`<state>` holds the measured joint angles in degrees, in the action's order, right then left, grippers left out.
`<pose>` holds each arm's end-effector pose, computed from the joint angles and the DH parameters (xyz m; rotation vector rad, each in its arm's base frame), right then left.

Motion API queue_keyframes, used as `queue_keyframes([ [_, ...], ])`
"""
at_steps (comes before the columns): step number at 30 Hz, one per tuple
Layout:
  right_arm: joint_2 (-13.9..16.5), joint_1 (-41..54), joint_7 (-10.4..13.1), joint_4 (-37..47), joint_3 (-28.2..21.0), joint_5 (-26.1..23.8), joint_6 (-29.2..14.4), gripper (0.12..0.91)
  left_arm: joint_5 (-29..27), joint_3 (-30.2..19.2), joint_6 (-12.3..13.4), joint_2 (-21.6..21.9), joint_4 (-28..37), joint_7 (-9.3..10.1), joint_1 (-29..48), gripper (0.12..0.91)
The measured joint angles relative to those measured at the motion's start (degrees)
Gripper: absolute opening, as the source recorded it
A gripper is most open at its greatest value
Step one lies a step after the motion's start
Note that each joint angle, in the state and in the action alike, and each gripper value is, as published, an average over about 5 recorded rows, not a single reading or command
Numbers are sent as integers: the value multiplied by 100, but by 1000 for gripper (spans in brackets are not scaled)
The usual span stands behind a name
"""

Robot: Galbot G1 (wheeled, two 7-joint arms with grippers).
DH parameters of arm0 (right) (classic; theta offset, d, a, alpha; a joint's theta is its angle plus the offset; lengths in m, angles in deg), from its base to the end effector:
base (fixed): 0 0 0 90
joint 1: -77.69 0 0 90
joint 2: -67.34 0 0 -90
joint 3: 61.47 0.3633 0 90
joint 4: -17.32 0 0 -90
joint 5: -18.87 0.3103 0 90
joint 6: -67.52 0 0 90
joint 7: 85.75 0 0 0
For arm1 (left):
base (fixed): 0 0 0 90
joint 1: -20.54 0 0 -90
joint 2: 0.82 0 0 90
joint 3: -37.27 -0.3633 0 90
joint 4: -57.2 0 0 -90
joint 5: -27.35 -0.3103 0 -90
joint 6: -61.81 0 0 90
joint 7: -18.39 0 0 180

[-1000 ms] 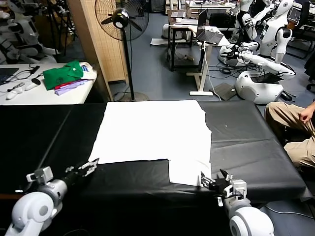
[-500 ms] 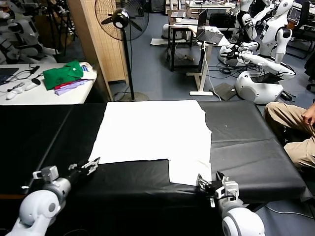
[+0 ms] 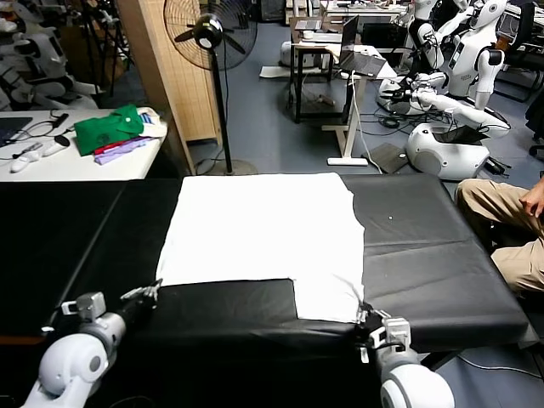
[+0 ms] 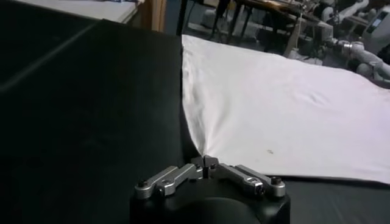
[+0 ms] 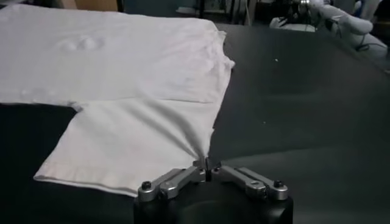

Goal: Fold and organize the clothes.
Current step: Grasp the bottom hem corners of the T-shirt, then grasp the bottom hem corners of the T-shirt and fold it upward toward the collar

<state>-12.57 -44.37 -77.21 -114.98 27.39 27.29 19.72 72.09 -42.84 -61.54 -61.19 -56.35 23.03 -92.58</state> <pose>0.1133 -0.0226 -0.2514 -0.0146 -2.5758 0.0985 0.1855 0.1608 -0.2791 -0.0715 -2.5711 0.2536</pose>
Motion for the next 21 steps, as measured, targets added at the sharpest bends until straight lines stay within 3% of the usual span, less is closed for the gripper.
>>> queue_keyframes([
  [8, 83, -403, 187, -631, 210, 416, 0, 120, 155, 501, -11, 149, -1041, 85, -882, 130],
  [13, 181, -306, 70, -583, 301, 601, -84, 120, 187, 686, 169, 147, -1357, 180, -1009, 130],
  [21, 549, 962, -194, 734, 75, 1021, -1418, 120, -163, 435, 683, -119, -1011, 242, -372, 130],
])
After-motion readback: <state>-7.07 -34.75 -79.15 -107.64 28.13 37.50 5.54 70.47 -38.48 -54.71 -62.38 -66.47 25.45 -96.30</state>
